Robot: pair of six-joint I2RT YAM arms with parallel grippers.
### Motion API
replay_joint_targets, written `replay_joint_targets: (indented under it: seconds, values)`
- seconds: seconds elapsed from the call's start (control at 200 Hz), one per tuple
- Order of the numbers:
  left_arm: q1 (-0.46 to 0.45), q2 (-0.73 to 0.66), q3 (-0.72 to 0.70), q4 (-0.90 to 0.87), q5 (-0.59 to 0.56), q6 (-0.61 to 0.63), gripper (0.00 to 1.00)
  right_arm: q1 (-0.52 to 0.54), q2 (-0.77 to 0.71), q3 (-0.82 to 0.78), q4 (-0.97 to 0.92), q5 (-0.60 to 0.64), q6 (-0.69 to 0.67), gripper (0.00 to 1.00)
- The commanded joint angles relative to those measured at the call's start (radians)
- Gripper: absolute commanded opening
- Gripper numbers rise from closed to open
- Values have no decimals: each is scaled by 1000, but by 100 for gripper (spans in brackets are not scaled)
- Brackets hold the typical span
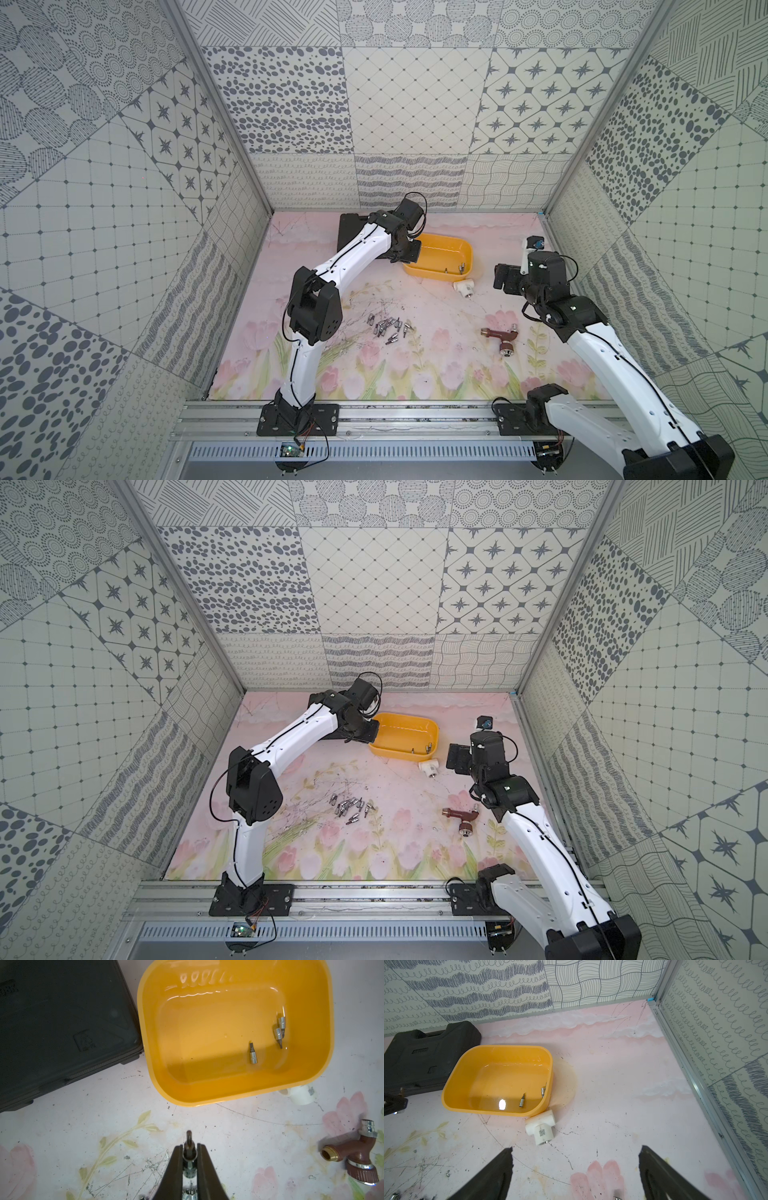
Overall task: Put the bit on the desktop into the storage box
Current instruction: Place the screwdriver bit in the storage box.
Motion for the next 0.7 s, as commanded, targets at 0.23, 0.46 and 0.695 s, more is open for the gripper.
replay_joint_targets:
  seconds: [0.23,0.46,0.695]
  values:
    - [-4,170,180,0,-45,-86,5,-5,-27,-24,36,14,26,97]
    - [-21,270,282,-35,-106,-70,5,-6,-29,-30,36,17,29,97]
    - [-22,318,294,-32,-135,-67,5,-8,-29,-35,36,17,30,97]
